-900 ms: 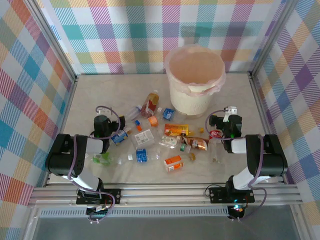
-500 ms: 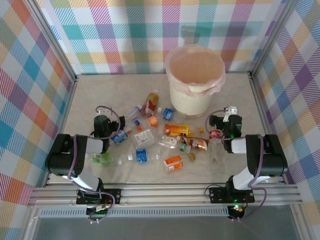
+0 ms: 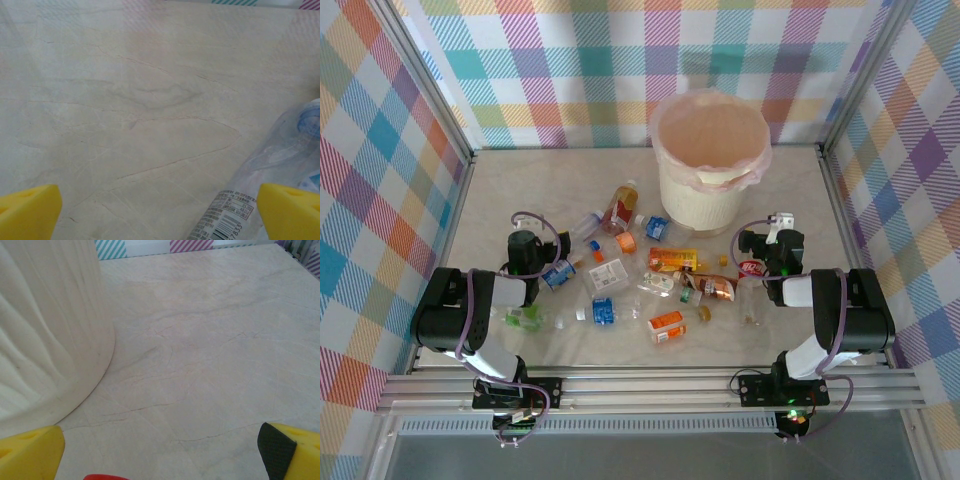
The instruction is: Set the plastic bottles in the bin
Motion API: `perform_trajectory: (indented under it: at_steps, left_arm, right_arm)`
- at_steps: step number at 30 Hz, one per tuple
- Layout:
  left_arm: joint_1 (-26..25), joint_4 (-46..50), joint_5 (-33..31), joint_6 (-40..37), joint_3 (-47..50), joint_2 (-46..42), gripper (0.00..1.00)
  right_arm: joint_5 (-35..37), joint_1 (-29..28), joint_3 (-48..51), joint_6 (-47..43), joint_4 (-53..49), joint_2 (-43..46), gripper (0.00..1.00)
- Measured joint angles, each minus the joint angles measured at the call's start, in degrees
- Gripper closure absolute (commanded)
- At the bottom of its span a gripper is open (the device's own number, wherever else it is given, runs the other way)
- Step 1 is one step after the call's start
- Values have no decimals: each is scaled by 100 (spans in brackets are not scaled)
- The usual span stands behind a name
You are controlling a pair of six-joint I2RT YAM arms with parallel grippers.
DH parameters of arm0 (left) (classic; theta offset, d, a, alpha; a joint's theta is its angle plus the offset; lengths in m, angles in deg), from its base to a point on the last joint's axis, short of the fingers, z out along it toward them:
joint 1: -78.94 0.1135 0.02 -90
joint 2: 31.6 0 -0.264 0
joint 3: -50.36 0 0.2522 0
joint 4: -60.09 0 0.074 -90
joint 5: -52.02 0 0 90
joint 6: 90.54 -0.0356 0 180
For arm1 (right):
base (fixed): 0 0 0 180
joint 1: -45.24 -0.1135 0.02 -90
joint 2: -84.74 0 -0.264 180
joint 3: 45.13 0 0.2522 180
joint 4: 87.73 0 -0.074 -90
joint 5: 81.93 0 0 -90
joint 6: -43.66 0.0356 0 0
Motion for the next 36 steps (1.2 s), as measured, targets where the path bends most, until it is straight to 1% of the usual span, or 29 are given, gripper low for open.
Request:
perform_trajectory:
  at_steps: [12, 19, 21, 24, 25, 28, 33, 36]
  left_arm:
    - [0, 0, 0, 0, 0, 0, 0]
    - [0, 35, -2, 2, 0, -17, 0]
    - [2, 280, -7, 4, -48, -107, 0]
    - [2, 1126, -4, 2, -490, -286, 0]
    - [2, 1419, 2, 0, -702, -348, 0]
    - [2, 1867, 4, 2, -1106, -619, 0]
    - [2, 2253, 2, 50, -1150, -1152, 0]
    - [2, 2588, 2, 118, -1145, -1464, 0]
  right_arm:
    - [0, 0, 0, 2, -7, 13, 0]
    - [-4, 0, 0, 17, -4, 221, 0]
    - [-7, 2, 0, 17, -4, 260, 0]
    - [-7, 2, 0, 17, -44, 295, 0]
    - [-4, 2, 0, 20, -127, 345, 1]
    - [35, 7, -37, 33, -614, 723, 0]
    - [262, 7, -271, 278, -1526, 1587, 0]
    - [433, 7, -647, 605, -2485, 2044, 0]
